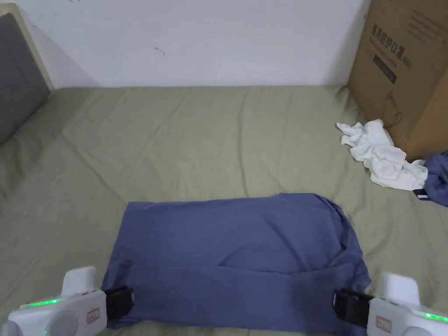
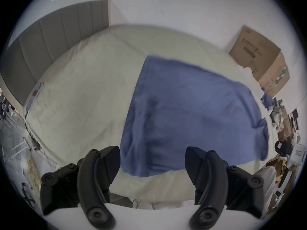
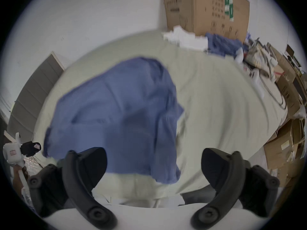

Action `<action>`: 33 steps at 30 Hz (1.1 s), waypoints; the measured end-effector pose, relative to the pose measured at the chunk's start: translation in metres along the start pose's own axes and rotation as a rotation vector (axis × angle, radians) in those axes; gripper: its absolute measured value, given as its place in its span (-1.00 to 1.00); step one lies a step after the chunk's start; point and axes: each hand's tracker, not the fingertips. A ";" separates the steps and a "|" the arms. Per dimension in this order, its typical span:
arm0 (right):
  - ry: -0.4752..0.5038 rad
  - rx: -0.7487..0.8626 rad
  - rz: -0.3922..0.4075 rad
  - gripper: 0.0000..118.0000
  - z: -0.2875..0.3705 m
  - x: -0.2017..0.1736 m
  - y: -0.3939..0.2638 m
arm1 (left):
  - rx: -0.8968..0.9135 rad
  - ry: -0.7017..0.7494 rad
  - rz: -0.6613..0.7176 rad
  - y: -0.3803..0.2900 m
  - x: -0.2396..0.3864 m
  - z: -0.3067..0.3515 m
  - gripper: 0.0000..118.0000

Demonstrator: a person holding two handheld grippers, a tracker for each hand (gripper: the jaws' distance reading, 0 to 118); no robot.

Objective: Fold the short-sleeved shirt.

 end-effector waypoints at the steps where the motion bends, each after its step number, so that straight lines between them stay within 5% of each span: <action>1: 0.015 0.053 0.005 0.97 0.012 -0.001 0.011 | 0.036 0.000 -0.003 0.008 0.005 0.012 0.78; 5: 0.060 0.240 0.030 0.98 0.057 -0.020 0.051 | 0.234 -0.044 -0.029 0.040 0.025 0.058 0.99; 15: 0.043 0.563 0.158 0.94 0.113 -0.070 0.081 | 0.580 0.028 -0.079 0.074 0.067 0.109 0.96; 17: 0.034 0.593 0.170 0.52 0.115 -0.077 0.078 | 0.639 0.029 -0.082 0.070 0.071 0.111 0.62; 18: 0.035 0.605 0.170 0.06 0.115 -0.079 0.077 | 0.657 0.025 -0.089 0.067 0.073 0.112 0.38; 20: 0.022 0.618 0.171 -0.11 0.115 -0.084 0.076 | 0.667 0.020 -0.089 0.064 0.076 0.111 0.26; 21: 0.024 0.621 0.171 -0.74 0.112 -0.085 0.075 | 0.667 0.002 -0.095 0.063 0.076 0.109 -0.39; 22: 0.012 0.633 0.174 -0.85 0.111 -0.085 0.074 | 0.651 -0.031 -0.099 0.063 0.075 0.106 -0.89; 33: 0.036 0.571 0.155 -0.96 0.083 -0.081 0.086 | 0.507 -0.065 -0.097 0.086 0.068 0.065 -0.93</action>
